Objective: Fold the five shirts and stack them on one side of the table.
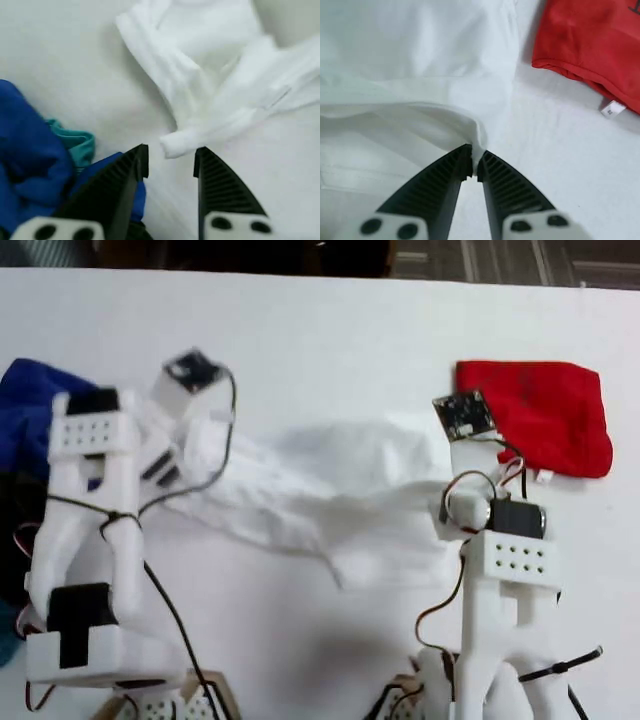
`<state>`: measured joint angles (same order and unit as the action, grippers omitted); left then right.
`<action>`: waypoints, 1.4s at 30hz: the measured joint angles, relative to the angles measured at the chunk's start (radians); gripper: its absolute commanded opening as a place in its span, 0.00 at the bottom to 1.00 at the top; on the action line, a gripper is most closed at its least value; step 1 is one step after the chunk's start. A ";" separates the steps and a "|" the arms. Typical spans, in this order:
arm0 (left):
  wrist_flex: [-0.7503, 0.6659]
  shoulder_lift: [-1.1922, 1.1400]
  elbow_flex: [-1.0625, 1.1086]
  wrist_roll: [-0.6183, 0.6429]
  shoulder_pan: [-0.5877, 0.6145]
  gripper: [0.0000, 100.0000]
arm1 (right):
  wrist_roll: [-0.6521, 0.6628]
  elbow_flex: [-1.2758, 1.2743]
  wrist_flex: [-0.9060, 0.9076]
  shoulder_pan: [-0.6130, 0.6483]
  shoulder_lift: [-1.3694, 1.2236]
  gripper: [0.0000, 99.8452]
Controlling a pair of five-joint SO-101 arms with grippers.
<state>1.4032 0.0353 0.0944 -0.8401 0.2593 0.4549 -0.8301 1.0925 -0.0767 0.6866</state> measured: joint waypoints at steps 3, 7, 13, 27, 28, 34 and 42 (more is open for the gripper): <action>0.057 0.003 -0.098 0.000 -0.003 0.17 | 0.000 0.000 0.000 0.000 0.000 0.02; 0.041 0.003 -0.048 0.000 -0.009 0.17 | 0.000 0.000 0.000 0.000 0.000 0.02; -0.109 0.003 0.180 0.000 -0.020 0.17 | 0.000 0.000 0.000 0.000 0.000 0.02; -0.135 0.003 0.476 0.000 -0.103 0.17 | 0.000 0.000 0.000 0.000 0.000 0.02; -0.153 0.003 0.476 0.000 -0.103 0.17 | 0.000 0.000 0.000 0.000 0.000 0.02; -0.325 0.003 0.489 -0.002 -0.057 0.17 | 0.000 0.000 0.000 0.000 0.012 0.02; -0.373 -0.034 0.493 -0.069 0.012 0.17 | 0.000 0.000 0.000 0.000 0.012 0.02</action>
<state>1.0303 0.0015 0.5869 -0.9091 0.2716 0.4549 -0.8301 1.0925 -0.0767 0.6989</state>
